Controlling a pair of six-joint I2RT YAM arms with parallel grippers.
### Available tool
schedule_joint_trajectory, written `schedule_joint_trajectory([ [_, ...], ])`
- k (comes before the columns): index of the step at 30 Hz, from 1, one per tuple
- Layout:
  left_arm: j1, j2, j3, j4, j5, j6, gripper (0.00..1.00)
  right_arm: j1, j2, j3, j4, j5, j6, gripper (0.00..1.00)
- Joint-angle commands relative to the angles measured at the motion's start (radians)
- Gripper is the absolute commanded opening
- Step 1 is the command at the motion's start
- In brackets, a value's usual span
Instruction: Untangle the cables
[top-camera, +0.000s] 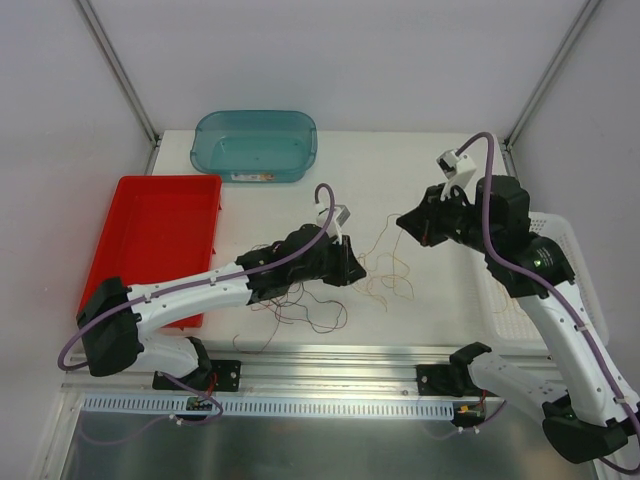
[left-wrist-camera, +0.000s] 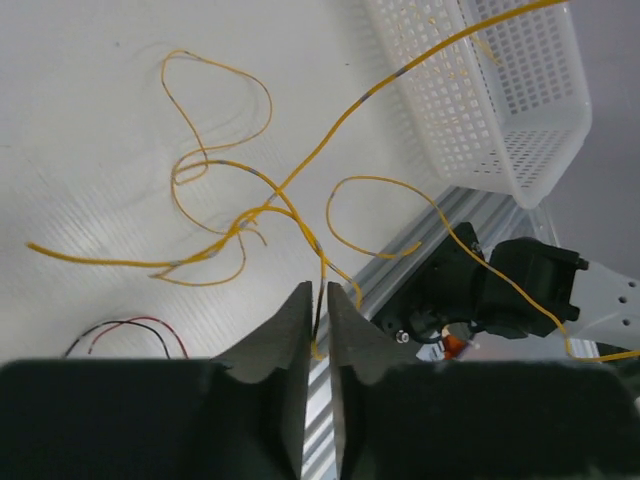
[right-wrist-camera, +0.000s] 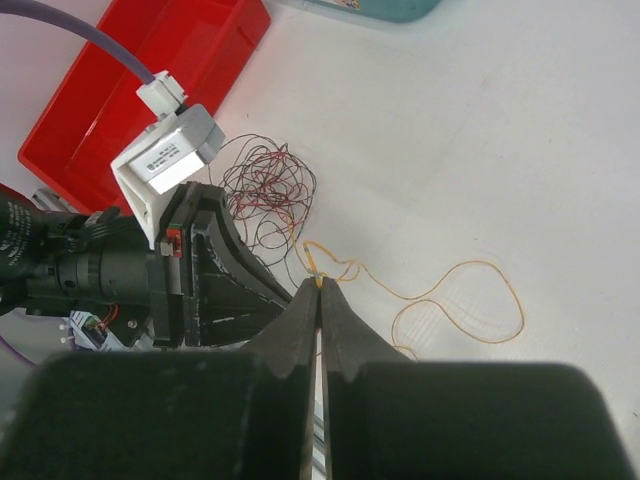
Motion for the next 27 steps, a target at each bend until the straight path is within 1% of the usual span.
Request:
schedule_joint_trajectory([
  [1,-0.010,-0.016,0.035,-0.005,-0.053,0.007,0.08,0.005,-0.032,-0.013,0.010,0.043,-0.012,0.01],
  [2,-0.009,-0.031,0.039,-0.017,-0.082,0.022,0.00,0.005,-0.036,-0.017,0.001,0.052,-0.021,0.01],
  [4,-0.003,-0.051,0.042,-0.036,-0.120,0.045,0.00,0.005,-0.055,-0.037,-0.034,0.095,-0.047,0.01],
  [5,0.014,-0.077,0.043,-0.084,-0.134,0.050,0.00,0.005,-0.062,-0.043,-0.045,0.115,-0.057,0.01],
  [8,0.069,-0.139,0.023,-0.140,-0.147,0.056,0.00,0.002,-0.093,-0.066,-0.107,0.204,-0.092,0.01],
  [12,0.222,-0.228,-0.035,-0.183,-0.128,0.052,0.00,-0.023,-0.127,-0.071,-0.191,0.311,-0.110,0.01],
  [15,0.287,-0.301,-0.084,-0.204,-0.133,0.056,0.00,-0.044,-0.144,-0.057,-0.231,0.374,-0.120,0.01],
  [16,0.327,-0.317,-0.099,-0.229,-0.150,0.058,0.00,-0.051,-0.145,-0.053,-0.240,0.390,-0.123,0.01],
  [22,0.428,-0.393,-0.132,-0.307,-0.199,0.084,0.00,-0.064,-0.150,-0.016,-0.257,0.390,-0.136,0.01],
  [26,0.468,-0.374,-0.147,-0.338,-0.223,0.093,0.00,-0.067,-0.154,0.053,-0.268,0.375,-0.146,0.01],
  [27,0.476,-0.363,-0.152,-0.345,-0.222,0.094,0.00,-0.070,-0.157,0.094,-0.266,0.368,-0.147,0.01],
])
